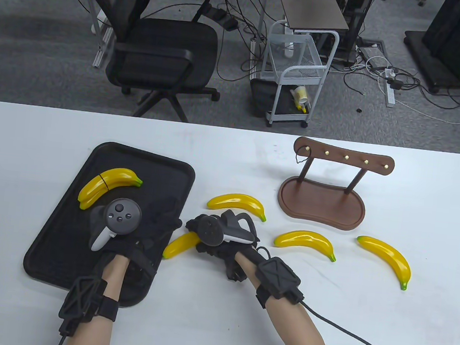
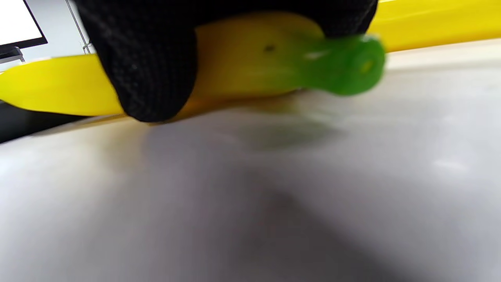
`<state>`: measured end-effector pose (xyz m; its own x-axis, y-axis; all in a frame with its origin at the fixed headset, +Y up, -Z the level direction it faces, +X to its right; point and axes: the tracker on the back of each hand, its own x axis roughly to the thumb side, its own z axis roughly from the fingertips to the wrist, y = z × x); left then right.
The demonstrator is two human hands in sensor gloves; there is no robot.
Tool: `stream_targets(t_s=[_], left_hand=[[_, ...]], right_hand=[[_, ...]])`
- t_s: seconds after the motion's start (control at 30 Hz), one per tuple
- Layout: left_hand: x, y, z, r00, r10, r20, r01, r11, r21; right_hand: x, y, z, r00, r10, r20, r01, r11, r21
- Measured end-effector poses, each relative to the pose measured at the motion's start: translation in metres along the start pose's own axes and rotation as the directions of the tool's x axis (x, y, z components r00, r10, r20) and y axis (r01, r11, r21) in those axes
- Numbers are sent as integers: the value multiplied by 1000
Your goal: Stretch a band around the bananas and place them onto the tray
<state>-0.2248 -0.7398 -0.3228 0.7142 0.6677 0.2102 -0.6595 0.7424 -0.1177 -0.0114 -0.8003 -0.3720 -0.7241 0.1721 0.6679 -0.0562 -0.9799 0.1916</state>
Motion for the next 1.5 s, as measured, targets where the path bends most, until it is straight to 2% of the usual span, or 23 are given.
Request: stream_targets(t_s=[0.23,0.67,1.07,1.27,1.5], left_hand=[[0,-1,0,1000,7,-3,-7,1000,-4],[0,-2,-1,1000,10,2,-10,1000,0],[-1,-2,-1,1000,13,-1,-13,1000,-7],[-1,-3,0,1000,13,-7,-13,1000,-12],[0,-4,-1,1000,10,-3,-10,1000,-14]], right_hand=[[-3,-6,4,1000,-13,2,13,1000,-28],[-31,-50,22,996,-27,-82,17,993,-118],[-64,-81,35,983,-43,-177,15,988,-156],[-81,-90,49,978,-40,-206,4,985,-172],[-110,-98,81,966,-45,-256,-8,979,-202]])
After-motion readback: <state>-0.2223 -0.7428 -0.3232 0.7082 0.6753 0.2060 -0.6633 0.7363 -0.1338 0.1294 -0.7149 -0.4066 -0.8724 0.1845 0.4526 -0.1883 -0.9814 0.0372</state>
